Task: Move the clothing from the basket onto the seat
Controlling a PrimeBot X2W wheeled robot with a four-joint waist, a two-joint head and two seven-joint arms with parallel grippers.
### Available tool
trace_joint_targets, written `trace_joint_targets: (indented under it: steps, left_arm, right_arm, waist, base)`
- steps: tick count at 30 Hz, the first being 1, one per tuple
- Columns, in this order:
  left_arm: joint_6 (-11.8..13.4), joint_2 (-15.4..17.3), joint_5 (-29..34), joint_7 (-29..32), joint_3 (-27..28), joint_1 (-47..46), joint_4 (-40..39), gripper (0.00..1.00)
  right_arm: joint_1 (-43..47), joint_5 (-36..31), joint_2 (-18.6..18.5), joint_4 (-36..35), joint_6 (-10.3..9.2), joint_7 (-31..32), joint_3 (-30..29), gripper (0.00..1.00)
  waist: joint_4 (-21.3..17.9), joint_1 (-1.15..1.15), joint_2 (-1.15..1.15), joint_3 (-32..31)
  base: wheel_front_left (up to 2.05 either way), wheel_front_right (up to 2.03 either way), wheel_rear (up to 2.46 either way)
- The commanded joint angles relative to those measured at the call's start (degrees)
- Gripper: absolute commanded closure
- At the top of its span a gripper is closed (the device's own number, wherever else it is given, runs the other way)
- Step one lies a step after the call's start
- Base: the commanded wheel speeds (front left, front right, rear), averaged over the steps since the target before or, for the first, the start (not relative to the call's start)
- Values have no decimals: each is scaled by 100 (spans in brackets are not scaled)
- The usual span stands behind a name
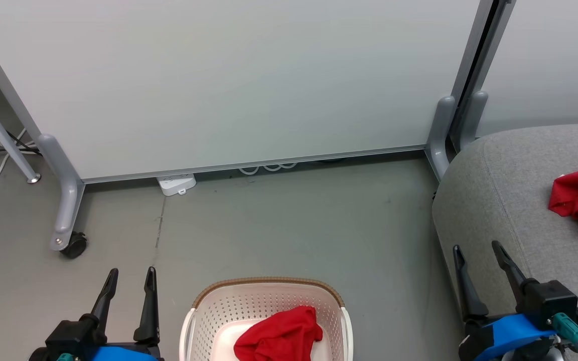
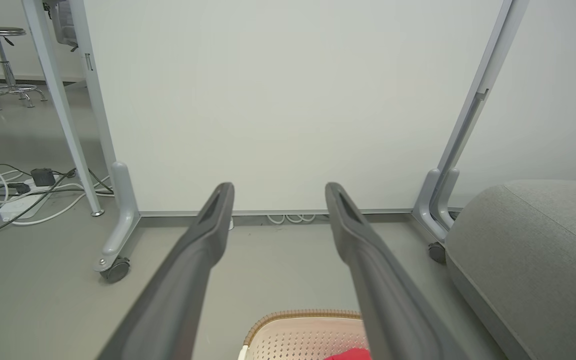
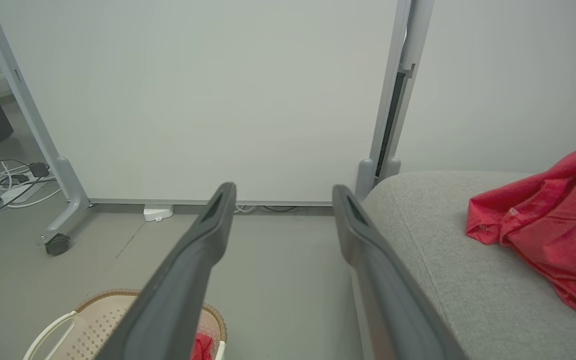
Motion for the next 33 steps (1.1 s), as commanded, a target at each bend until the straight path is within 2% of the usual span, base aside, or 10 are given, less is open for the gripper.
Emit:
trace_joint_targets:
  steps: [1, 11, 18, 24, 33]
  left_arm:
    - [0, 15, 24, -18, 14, -27, 11, 0]
    - [-20, -12, 23, -18, -17, 54, 46, 0]
    - [-36, -22, 20, -18, -183, -200, 70, 0]
    - [-42, -25, 24, -18, -534, -575, 279, 0]
    - [-46, 86, -11, -17, -1409, -1743, 1147, 0]
  right_arm:
    - [55, -33, 28, -26, -6, 6, -9, 0]
    - [23, -62, 53, -94, -6, 20, 23, 0]
    - [-231, -52, 59, -262, -6, 19, 38, 0]
    - [-665, -77, 58, -476, -6, 3, 62, 0]
    - [-1450, -61, 62, -683, -6, -128, 202, 0]
  waist:
    - [-2, 0, 0, 2]
    - [-57, 0, 0, 40]
    - [-137, 0, 0, 450]
    - [-304, 0, 0, 1309]
    - [-729, 0, 0, 2872]
  base:
    - [0, 0, 0]
    - [0, 0, 0]
    - [0, 0, 0]
    - [0, 0, 0]
    - [0, 0, 0]
